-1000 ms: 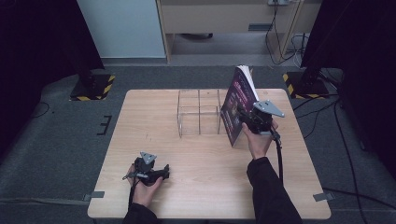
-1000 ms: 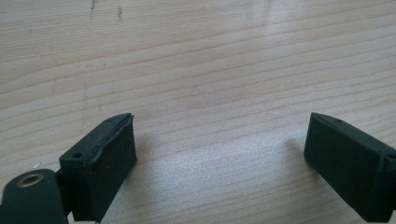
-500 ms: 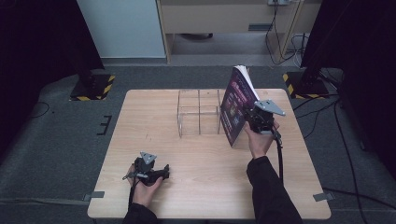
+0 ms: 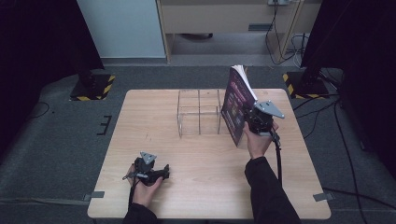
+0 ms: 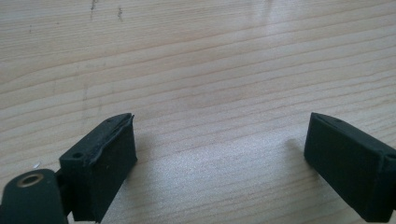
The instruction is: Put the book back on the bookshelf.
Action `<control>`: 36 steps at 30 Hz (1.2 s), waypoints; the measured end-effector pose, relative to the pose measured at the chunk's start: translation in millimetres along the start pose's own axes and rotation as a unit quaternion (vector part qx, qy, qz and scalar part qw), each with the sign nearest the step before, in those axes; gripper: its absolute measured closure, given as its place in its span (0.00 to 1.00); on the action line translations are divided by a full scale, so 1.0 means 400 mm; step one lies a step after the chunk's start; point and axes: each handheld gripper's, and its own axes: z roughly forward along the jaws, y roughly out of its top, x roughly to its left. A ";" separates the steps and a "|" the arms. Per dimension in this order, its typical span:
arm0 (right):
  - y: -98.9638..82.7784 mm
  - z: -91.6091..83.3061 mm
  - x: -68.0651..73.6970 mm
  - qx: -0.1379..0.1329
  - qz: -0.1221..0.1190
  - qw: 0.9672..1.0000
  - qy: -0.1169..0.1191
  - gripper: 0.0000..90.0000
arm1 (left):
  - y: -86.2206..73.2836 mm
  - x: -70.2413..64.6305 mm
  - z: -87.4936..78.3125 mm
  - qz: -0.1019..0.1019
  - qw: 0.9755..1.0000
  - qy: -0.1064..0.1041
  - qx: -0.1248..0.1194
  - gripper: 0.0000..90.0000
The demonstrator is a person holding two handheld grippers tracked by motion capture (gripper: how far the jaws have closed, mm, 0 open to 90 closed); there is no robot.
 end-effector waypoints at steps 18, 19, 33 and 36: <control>-0.004 -0.002 -0.007 -0.003 0.030 0.999 0.009 0.92 | 0.000 0.000 0.000 0.000 1.000 0.000 0.000 0.09; -0.004 -0.001 -0.005 -0.004 0.032 0.999 0.012 0.92 | 0.000 0.000 0.000 0.000 1.000 0.000 0.000 0.09; -0.016 0.014 0.009 -0.035 0.041 0.999 0.008 0.92 | 0.000 0.000 0.000 0.000 1.000 -0.001 0.000 0.09; -0.016 0.010 0.006 -0.029 0.026 0.999 -0.002 0.92 | 0.000 0.000 0.000 0.000 1.000 -0.001 0.000 0.09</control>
